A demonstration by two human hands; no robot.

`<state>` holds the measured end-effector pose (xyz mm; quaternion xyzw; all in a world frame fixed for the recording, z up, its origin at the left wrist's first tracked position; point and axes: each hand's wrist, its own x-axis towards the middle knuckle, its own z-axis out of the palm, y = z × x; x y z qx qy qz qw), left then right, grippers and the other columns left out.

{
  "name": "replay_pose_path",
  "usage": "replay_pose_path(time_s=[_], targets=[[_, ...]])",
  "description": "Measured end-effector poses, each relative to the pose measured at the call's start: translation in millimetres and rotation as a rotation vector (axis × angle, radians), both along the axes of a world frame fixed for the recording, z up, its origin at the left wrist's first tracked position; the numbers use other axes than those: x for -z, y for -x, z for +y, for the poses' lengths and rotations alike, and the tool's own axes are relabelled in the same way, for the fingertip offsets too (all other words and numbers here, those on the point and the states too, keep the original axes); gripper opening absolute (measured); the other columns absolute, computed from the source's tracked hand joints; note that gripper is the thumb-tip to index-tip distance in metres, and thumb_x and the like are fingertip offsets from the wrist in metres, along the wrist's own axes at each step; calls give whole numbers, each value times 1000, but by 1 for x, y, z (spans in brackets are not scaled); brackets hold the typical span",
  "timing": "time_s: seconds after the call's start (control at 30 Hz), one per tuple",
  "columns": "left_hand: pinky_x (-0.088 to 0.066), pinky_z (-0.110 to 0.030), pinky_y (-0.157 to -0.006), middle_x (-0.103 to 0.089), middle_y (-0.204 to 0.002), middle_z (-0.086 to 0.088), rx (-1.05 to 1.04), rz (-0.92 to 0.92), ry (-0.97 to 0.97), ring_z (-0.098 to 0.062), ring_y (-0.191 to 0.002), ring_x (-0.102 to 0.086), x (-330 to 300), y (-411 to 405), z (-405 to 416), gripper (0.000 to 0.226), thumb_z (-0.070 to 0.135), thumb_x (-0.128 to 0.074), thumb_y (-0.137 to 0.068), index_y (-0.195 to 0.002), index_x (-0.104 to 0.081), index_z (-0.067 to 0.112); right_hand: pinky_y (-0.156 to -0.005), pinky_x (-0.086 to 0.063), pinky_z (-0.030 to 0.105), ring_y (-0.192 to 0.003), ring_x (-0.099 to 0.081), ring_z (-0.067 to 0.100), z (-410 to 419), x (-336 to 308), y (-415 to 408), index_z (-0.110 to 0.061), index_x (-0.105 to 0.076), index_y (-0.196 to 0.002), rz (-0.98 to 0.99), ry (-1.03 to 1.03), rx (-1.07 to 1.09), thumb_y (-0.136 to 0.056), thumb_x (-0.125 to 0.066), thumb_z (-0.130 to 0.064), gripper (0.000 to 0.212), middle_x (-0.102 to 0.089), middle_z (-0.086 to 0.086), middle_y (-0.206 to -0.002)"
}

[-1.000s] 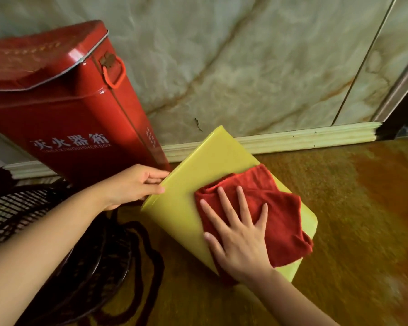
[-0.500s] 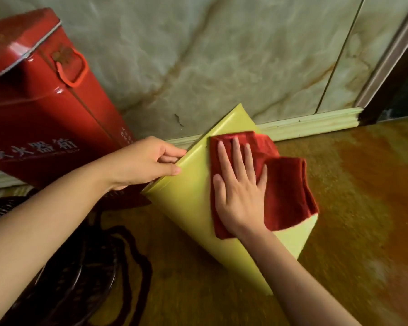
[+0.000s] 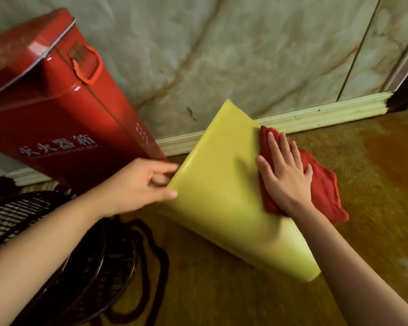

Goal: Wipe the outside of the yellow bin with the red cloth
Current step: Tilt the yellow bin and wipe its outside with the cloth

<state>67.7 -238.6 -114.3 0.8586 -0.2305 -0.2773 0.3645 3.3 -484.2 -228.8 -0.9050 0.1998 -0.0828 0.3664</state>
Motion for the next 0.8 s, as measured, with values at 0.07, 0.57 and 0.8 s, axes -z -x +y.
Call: replay_pose_path(time_s=[0.07,0.57,0.8], targets=[[-49,-10,-68,-67,-65,20,-24,-204,59,7,-65,-60,-24,-11,-40,35,0,-68,-70,-95,-64,25,-116,-4,53,-144,4,6,-4,-17,4,-46,-5,-142,-51,-151,-36,-80,-17,-67,66,0,-16,-157],[-41,-14,-47,-63,-48,15,213,-339,-65,6,-48,-51,-59,-23,-99,15,15,-70,-72,-63,-60,21,-112,-28,33,-126,-44,8,-22,-55,27,-38,-44,-132,-177,-891,31,-97,-27,-41,39,-48,-13,-137],[-52,-26,-67,-69,-90,-2,170,-148,-73,3,-67,-61,-67,-41,-98,24,0,-63,-76,-89,-64,19,-115,-2,32,-141,-2,-4,54,-53,21,-28,-16,-146,-476,-141,-36,-86,-21,-34,60,-6,-15,-154]])
